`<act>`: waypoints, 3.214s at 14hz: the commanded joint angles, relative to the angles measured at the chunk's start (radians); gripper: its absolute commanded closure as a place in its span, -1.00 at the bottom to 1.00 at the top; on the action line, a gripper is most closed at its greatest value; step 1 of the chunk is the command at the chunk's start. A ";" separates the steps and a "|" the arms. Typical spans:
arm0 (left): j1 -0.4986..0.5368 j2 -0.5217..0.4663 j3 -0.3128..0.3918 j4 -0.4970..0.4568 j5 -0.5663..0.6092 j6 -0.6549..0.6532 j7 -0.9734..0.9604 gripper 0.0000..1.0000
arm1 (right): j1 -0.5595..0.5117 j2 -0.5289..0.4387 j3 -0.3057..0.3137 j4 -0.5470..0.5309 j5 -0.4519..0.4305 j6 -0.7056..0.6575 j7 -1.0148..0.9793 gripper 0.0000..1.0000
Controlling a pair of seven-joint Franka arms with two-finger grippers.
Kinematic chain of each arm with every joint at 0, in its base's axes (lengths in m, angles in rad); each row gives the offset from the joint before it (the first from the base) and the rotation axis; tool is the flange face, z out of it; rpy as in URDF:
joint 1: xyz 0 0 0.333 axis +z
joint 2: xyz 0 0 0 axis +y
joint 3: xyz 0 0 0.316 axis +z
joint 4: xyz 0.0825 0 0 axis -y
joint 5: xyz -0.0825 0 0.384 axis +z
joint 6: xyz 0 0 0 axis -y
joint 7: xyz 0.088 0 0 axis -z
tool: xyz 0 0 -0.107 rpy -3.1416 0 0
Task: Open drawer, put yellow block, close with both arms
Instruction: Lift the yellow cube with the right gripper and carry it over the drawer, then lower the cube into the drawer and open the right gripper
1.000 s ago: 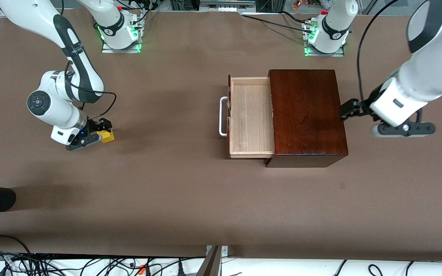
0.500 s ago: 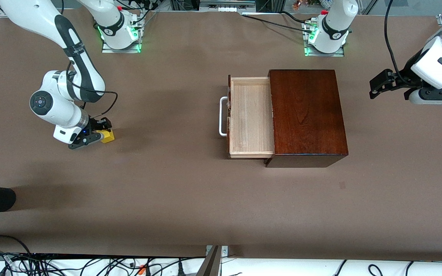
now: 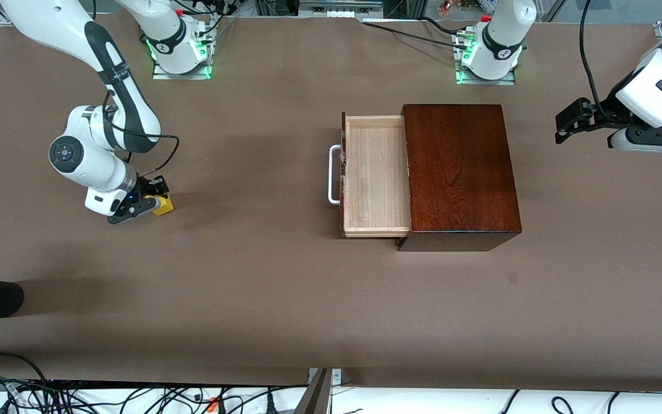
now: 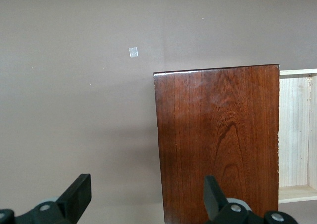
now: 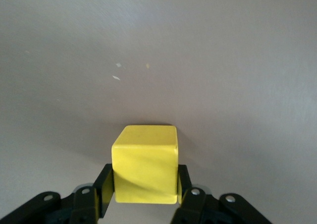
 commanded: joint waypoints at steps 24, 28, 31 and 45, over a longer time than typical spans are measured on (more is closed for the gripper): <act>-0.002 -0.015 0.002 0.001 0.024 -0.002 0.022 -1.00 | 0.744 0.325 0.134 1.080 -0.156 -0.614 0.329 0.50; -0.002 -0.015 0.001 0.000 0.023 -0.004 0.018 -1.00 | 0.766 0.359 0.134 1.071 -0.188 -0.614 0.314 0.42; -0.004 -0.015 -0.001 0.000 0.023 -0.004 0.016 -1.00 | 0.775 0.405 0.138 1.073 -0.235 -0.602 0.268 0.37; -0.004 -0.014 -0.001 0.000 0.023 -0.005 0.015 -1.00 | 0.804 0.450 0.134 1.061 -0.273 -0.538 0.208 0.35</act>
